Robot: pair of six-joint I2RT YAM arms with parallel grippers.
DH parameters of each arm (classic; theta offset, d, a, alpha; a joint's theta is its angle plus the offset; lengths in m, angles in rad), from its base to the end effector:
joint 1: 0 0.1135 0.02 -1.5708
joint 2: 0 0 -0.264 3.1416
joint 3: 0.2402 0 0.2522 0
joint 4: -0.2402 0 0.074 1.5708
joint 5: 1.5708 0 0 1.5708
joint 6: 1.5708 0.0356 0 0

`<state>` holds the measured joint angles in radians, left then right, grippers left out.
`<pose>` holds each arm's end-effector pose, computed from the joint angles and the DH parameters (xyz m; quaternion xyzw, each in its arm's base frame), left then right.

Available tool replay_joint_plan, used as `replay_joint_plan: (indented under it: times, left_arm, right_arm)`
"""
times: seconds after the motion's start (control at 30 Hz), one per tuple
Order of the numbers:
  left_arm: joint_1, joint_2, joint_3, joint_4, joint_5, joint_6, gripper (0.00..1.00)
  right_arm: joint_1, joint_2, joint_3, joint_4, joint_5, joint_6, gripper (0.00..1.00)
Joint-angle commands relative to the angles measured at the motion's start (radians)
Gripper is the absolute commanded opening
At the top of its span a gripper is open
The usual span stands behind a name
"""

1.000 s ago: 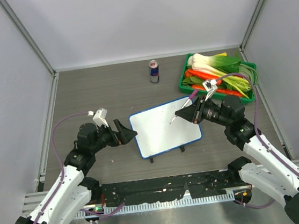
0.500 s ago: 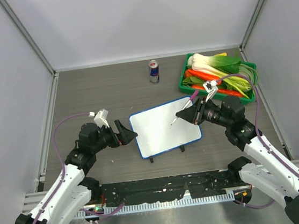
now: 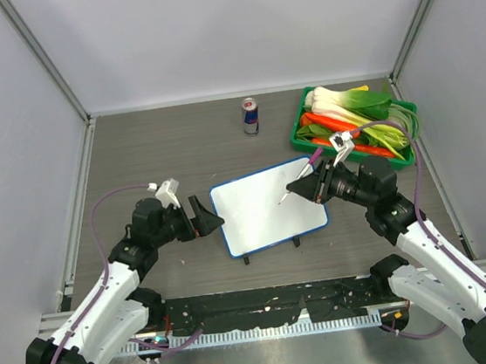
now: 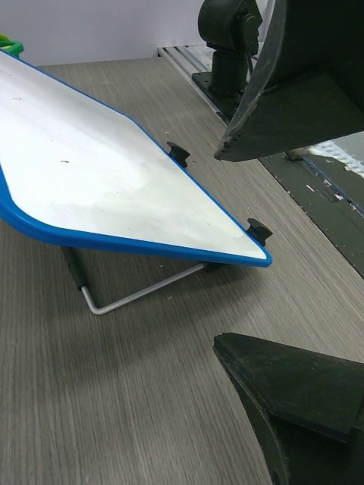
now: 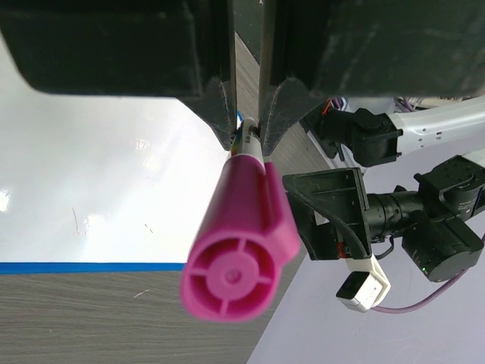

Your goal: Write a sentence on the whiteboard

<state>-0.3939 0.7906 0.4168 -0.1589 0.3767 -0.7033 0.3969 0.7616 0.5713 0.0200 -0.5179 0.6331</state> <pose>0.1580 -0.0798 0.2132 -0.0396 0.8571 -0.3928 0.3310 0.1631 0.0875 0.2905 -0.0768 0.7535 0.4772 0.4457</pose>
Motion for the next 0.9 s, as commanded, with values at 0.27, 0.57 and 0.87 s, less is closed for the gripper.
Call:
replay_joint_plan:
  times: [0.27, 0.57, 0.87]
  left_arm:
    - [0.003, 0.013, 0.014, 0.064, 0.013, -0.015, 0.98]
    - [0.004, 0.176, 0.048, 0.234, 0.074, -0.044, 0.96]
    - [0.01, 0.364, 0.033, 0.498, 0.166, 0.007, 0.88]
  right_arm:
    - [0.0, 0.012, 0.058, -0.07, 0.016, -0.107, 0.01]
    - [-0.001, 0.044, 0.064, -0.031, -0.005, -0.105, 0.01]
    - [-0.001, 0.084, 0.093, 0.001, -0.019, -0.105, 0.01]
